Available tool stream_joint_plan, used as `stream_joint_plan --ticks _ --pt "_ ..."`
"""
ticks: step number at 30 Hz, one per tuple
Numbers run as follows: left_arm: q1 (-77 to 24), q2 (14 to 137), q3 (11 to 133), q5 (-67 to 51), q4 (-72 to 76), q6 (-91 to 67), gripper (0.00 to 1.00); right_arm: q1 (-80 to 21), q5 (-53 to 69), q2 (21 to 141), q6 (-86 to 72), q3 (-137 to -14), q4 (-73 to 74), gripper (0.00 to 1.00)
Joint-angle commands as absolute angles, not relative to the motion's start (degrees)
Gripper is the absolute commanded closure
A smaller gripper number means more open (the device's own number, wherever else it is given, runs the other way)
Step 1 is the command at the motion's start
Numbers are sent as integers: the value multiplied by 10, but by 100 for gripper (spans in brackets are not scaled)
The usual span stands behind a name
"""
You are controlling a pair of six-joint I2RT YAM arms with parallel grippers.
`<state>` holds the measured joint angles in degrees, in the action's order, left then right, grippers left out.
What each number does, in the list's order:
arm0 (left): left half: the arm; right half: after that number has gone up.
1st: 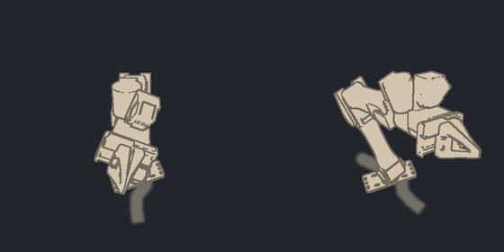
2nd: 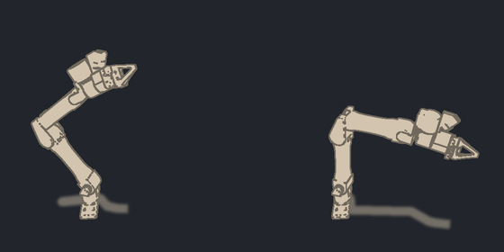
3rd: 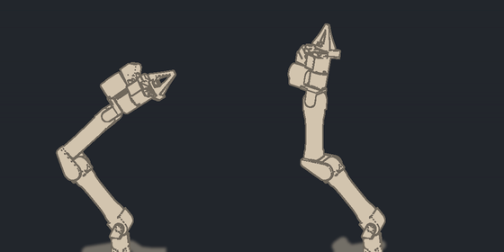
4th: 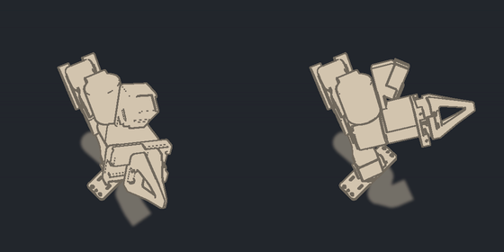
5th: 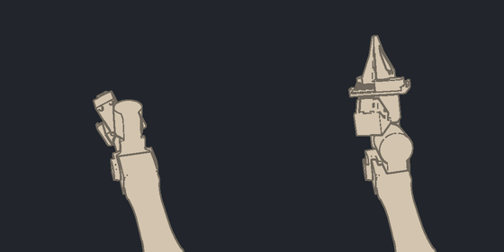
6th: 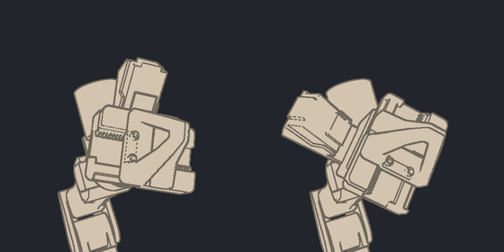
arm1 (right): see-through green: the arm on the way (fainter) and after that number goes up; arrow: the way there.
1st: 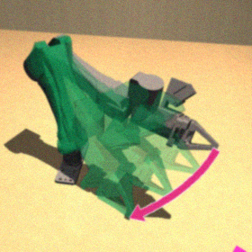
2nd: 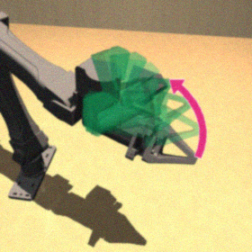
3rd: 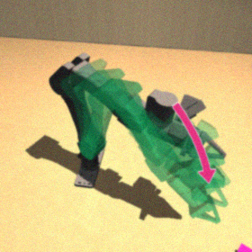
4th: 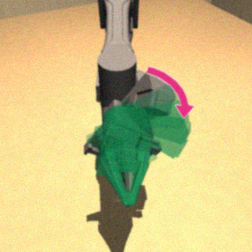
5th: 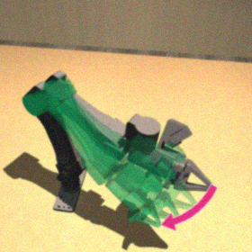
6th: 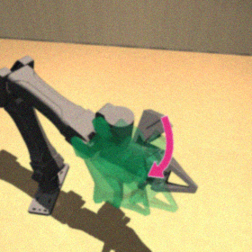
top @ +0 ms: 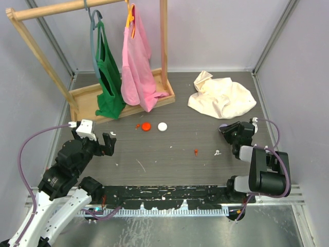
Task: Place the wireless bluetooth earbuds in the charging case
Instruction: Place the charging case at the center of the board.
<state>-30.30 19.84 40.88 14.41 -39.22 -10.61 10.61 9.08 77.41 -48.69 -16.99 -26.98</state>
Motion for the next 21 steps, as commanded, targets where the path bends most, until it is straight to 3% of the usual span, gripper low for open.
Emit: stream_joint_plan --ticks 1,9,21 --pt "-303 193 409 154 -354 -97 2 115 74 760 -509 -152 -254 62" --pt "-303 193 409 154 -354 -97 2 116 51 685 -512 -143 -194 46" --pt "-303 192 410 153 -354 -98 2 115 83 581 -430 -177 -53 36"
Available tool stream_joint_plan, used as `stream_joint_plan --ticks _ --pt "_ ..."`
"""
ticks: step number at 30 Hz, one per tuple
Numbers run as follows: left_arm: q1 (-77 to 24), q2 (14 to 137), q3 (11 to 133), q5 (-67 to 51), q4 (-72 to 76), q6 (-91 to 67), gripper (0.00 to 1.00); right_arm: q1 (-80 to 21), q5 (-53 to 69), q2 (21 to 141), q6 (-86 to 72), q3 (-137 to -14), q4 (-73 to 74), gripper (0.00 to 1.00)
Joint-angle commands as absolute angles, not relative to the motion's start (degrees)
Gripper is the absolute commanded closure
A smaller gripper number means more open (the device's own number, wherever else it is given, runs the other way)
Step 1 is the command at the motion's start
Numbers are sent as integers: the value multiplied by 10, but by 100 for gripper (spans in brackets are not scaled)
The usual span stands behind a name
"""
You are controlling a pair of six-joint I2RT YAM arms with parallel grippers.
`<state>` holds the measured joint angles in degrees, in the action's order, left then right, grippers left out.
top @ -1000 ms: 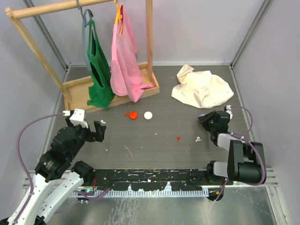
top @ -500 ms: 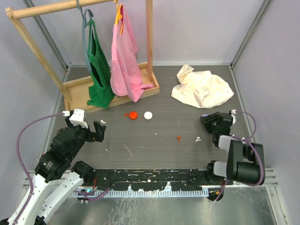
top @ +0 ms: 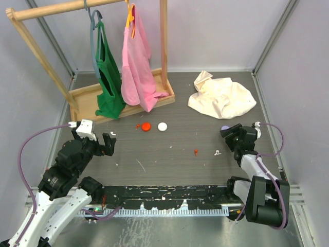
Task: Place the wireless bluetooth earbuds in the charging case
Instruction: Place the charging case at the center of the board, then pick up the charging case at the center of the board.
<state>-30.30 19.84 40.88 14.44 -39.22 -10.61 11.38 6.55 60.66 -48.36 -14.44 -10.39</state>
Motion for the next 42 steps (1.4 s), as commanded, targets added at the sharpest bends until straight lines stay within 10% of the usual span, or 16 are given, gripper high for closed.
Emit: stream_joint_plan --ticks 1,42 --pt "-303 193 410 153 -353 -98 2 111 91 576 -419 -183 -43 35" --pt "-302 189 406 150 -356 -100 2 -391 12 961 -15 -385 -389 21"
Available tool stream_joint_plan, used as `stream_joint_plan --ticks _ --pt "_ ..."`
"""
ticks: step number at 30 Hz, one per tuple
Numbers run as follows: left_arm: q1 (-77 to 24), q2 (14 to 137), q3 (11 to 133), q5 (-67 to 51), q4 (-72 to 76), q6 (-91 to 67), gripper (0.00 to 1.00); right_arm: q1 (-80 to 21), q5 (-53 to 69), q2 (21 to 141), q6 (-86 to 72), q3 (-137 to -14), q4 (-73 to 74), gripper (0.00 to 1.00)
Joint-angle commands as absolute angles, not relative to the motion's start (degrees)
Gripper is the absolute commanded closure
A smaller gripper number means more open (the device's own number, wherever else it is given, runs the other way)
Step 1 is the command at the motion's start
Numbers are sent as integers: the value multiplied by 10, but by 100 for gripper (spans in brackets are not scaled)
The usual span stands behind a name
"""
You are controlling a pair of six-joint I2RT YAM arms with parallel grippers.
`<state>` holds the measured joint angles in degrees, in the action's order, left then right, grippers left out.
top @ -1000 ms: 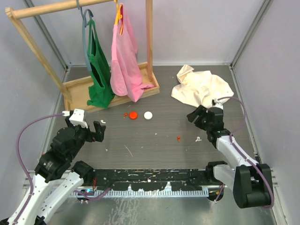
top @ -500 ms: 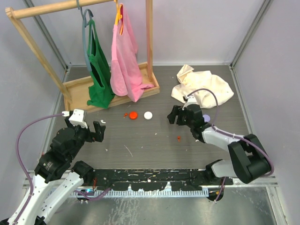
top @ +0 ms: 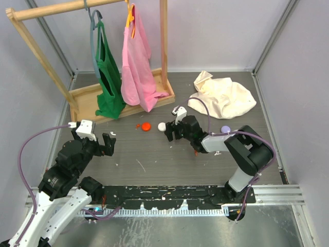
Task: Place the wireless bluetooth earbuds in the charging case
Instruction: Pick up the charging case at the center of the board.
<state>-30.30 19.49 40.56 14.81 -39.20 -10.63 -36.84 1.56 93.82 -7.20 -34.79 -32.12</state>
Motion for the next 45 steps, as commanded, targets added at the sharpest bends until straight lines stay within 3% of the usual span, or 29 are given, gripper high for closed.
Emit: stream_joint_plan --ticks 1,12,22,29,45 --pt "-302 189 406 149 -356 -100 2 -396 8 971 -9 -393 -389 21" --pt "-303 191 406 143 -354 -100 2 -416 -10 1055 19 -455 -390 24" --pt "-302 189 405 134 -353 -100 2 -419 -13 1078 28 -466 -389 40" --pt "-302 190 409 119 -356 -97 2 -428 -19 1040 36 -436 -388 50" --pt "-302 272 452 -64 -360 -177 2 -475 12 839 118 -372 -262 51"
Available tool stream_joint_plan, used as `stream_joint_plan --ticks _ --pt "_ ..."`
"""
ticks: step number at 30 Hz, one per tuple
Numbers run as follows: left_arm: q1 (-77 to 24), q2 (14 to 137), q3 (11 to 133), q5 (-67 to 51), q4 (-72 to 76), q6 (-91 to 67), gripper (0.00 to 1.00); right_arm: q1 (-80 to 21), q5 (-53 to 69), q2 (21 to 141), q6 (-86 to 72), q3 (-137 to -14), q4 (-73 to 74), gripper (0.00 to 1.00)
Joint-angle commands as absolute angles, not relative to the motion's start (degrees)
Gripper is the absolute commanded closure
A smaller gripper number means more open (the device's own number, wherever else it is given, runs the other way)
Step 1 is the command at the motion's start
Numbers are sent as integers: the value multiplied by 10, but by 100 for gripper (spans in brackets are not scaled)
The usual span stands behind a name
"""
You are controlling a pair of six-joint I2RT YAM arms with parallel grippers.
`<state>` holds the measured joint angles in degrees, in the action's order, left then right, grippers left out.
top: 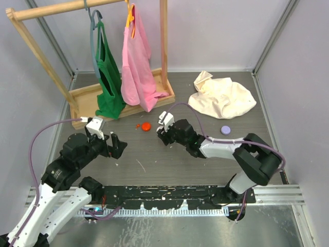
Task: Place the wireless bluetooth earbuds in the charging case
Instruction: Pick up the charging case at the center of the board.
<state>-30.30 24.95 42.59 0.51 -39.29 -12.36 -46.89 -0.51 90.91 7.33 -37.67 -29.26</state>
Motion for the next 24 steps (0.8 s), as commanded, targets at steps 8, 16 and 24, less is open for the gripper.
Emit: stream_joint_plan --ticks 8,16,24 --pt "-302 322 430 -147 -288 -268 1 -486 79 730 215 -383 -160 51" --pt "-303 353 363 -211 -159 -356 1 -498 165 678 339 -424 -63 53" --pt "-302 394 313 -260 -41 -427 1 -507 247 664 464 -465 23 54"
